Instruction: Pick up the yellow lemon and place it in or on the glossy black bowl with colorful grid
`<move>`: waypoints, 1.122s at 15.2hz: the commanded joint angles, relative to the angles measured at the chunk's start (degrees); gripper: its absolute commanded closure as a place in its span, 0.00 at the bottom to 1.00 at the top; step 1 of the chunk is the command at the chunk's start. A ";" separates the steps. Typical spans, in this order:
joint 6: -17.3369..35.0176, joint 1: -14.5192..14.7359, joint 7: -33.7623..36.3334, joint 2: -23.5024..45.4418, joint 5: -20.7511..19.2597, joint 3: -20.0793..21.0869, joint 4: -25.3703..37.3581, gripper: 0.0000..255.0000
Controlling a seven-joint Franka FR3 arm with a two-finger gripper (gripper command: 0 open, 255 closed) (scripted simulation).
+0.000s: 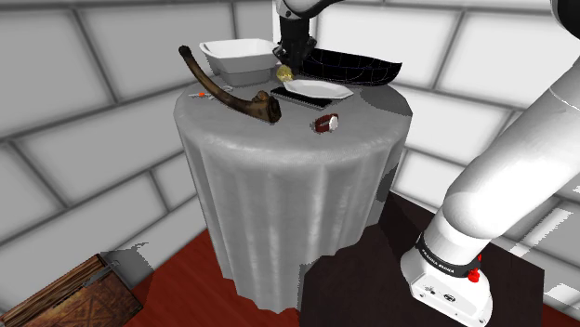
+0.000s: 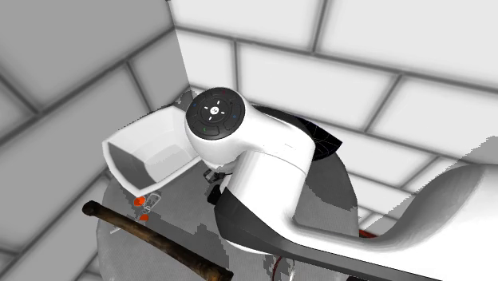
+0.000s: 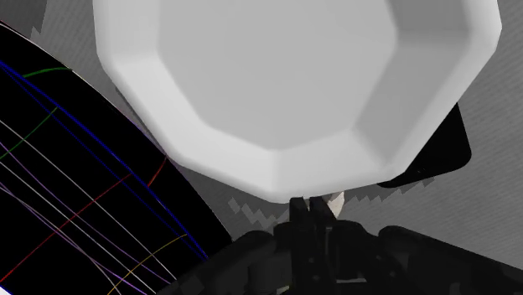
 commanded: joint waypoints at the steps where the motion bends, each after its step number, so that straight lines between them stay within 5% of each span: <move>1: 0.00 0.00 0.00 0.00 0.00 0.00 0.00 1.00; 5: 0.00 0.00 0.00 0.00 0.00 0.00 0.00 1.00; 6: 0.00 0.00 0.00 0.00 0.00 0.00 0.00 0.00; 9: 23.79 -5.97 41.93 -4.47 -10.70 5.34 -12.55 0.00; 17: 28.28 -7.71 43.71 -0.33 -13.52 5.24 -12.97 0.00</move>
